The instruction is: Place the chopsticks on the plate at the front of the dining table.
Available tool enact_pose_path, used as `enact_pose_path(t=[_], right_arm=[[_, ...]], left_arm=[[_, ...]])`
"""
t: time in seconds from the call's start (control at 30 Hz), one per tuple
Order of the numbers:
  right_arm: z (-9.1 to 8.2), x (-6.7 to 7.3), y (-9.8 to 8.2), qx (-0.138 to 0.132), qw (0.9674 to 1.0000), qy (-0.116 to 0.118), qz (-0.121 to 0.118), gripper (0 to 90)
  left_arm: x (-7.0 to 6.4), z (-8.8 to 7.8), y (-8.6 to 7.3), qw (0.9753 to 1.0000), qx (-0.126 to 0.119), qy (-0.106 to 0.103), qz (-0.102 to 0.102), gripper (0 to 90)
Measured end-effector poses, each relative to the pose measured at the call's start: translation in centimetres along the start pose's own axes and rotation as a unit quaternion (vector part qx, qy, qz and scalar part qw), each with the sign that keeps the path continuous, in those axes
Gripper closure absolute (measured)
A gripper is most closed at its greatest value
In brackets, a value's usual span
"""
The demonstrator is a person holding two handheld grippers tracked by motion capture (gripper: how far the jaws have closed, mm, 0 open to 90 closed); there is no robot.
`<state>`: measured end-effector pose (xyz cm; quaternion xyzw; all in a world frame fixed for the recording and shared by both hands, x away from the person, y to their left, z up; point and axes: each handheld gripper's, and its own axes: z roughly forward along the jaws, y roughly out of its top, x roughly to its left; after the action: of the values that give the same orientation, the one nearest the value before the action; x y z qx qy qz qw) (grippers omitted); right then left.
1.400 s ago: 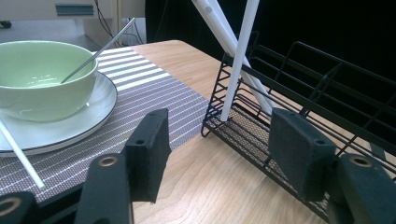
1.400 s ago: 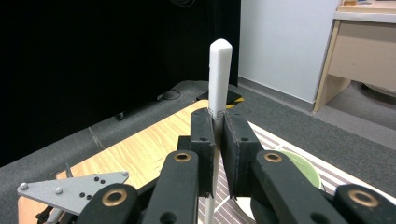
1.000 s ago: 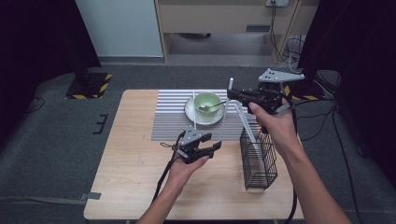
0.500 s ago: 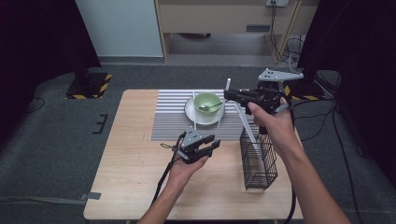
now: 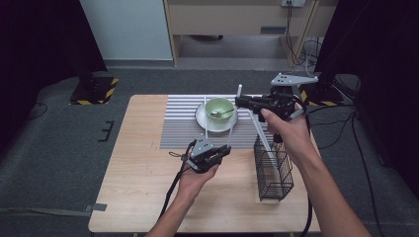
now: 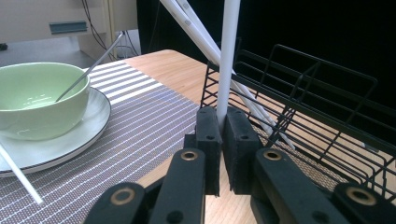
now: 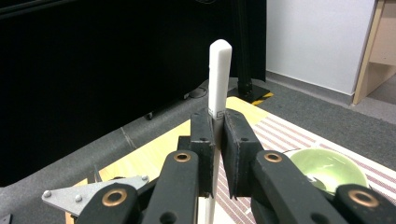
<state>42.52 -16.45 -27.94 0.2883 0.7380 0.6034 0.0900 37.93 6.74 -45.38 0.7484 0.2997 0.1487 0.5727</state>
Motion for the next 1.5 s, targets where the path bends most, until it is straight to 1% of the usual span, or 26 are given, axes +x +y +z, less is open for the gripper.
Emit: enact_pose_path(t=[0.1,0.47,0.5,0.53,0.57,0.6,0.7,0.87,0.93,1.0,1.1,1.17,1.23,1.27,1.3,1.33,1.37,1.43,1.47,1.5], right_arm=[[0.1,0.1,0.0,0.003,1.0000,0.001,0.000,83.3],[0.2,0.1,0.0,0.001,1.0000,-0.001,-0.002,82.3],[0.3,0.1,0.0,0.001,1.0000,-0.001,-0.003,80.9],[0.4,0.2,0.0,0.003,1.0000,0.001,-0.004,75.8],[0.4,0.2,0.0,0.003,1.0000,0.001,-0.004,75.8],[0.4,0.2,-0.1,0.004,1.0000,0.001,-0.005,73.6],[0.5,0.2,-0.2,0.009,0.9999,-0.006,-0.008,60.5],[0.5,0.1,-0.8,0.007,0.9999,-0.012,-0.009,50.5],[0.5,-0.1,-1.1,0.010,0.9997,-0.018,-0.010,47.2],[0.4,-0.3,-1.4,0.014,0.9995,-0.026,-0.011,43.5],[-0.2,-0.8,-1.9,0.011,0.9991,-0.041,-0.010,38.5],[-0.9,-1.3,-2.3,0.001,0.9983,-0.058,-0.007,32.9],[-1.5,-1.6,-2.6,-0.006,0.9970,-0.076,-0.009,30.1],[-1.9,-1.9,-2.9,-0.011,0.9960,-0.088,-0.011,28.1],[-2.4,-2.3,-3.2,-0.014,0.9949,-0.099,-0.010,26.2],[-2.9,-2.9,-3.7,-0.019,0.9932,-0.115,-0.006,24.5],[-3.3,-3.2,-3.9,-0.020,0.9921,-0.124,-0.005,23.5],[-4.2,-4.1,-4.7,-0.024,0.9886,-0.148,0.002,21.7],[-4.8,-4.7,-5.1,-0.025,0.9863,-0.163,0.005,21.4],[-5.3,-5.1,-5.4,-0.024,0.9843,-0.175,0.004,21.4]], left_arm=[[-0.2,0.0,0.0,1.0000,0.003,-0.003,0.005,86.0],[-0.1,-0.2,0.0,1.0000,0.001,-0.002,0.004,86.5],[-0.1,-0.2,0.0,1.0000,0.001,-0.003,0.002,86.6],[-0.1,-0.2,-0.1,1.0000,0.001,-0.003,0.001,86.6],[-0.1,-0.2,-0.1,1.0000,0.000,-0.002,-0.001,86.6],[0.0,-0.2,-0.1,1.0000,0.000,0.000,-0.002,86.6],[0.1,-0.3,0.0,1.0000,-0.003,0.003,-0.005,86.7],[0.3,-0.3,0.0,0.9999,-0.009,0.009,-0.009,86.7],[0.4,-0.4,0.0,0.9998,-0.008,0.011,-0.011,86.7],[0.4,-0.4,0.0,0.9998,-0.007,0.012,-0.016,86.7],[0.4,-0.7,0.1,0.9996,-0.009,0.017,-0.020,86.7],[0.5,-0.7,0.2,0.9994,-0.011,0.021,-0.024,86.7],[0.6,-0.9,0.3,0.9993,-0.012,0.026,-0.023,86.7],[0.6,-1.0,0.3,0.9992,-0.012,0.030,-0.022,86.7],[0.7,-1.1,0.3,0.9991,-0.013,0.036,-0.020,86.7],[0.7,-1.1,0.4,0.9990,-0.014,0.039,-0.019,86.7],[0.8,-1.2,0.4,0.9988,-0.016,0.042,-0.020,86.7],[1.0,-1.4,0.5,0.9986,-0.020,0.044,-0.022,86.7],[1.1,-1.5,0.5,0.9985,-0.022,0.045,-0.022,86.7],[1.2,-1.5,0.5,0.9984,-0.023,0.045,-0.024,86.7]])
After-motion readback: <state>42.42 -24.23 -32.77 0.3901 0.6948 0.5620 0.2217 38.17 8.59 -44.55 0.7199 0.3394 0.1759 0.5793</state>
